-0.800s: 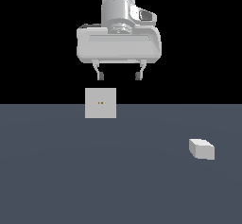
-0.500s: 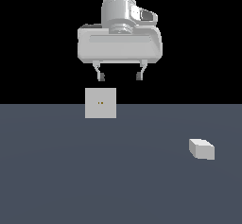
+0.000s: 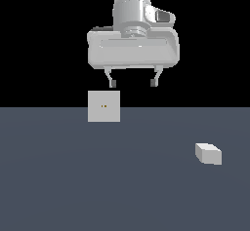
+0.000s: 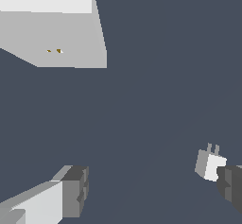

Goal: Plug the charger into the wall socket.

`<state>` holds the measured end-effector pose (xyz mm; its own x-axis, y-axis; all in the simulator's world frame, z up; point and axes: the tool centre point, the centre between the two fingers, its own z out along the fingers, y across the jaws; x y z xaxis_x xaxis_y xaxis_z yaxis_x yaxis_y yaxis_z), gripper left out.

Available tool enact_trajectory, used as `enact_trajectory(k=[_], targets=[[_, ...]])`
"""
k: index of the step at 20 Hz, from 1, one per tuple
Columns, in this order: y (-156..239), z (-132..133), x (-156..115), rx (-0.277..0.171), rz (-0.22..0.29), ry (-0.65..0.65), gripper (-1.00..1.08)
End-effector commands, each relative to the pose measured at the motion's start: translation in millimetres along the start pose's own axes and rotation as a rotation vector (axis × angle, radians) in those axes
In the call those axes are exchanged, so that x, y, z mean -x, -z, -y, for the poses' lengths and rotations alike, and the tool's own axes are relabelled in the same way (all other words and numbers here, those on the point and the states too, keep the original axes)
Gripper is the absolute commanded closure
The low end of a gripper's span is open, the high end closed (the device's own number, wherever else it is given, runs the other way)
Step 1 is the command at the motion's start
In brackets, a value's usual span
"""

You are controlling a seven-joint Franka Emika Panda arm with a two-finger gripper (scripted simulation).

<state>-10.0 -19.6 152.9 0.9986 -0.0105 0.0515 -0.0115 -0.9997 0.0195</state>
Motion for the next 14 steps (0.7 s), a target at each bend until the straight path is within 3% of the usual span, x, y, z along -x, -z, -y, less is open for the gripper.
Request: enact_trajectory(k=[1, 14], targets=[[-5, -9, 4, 0.002, -0.021, -0.016, -0.92], [-41, -68, 30, 0.02, -0.164, -0.119, -0.92]])
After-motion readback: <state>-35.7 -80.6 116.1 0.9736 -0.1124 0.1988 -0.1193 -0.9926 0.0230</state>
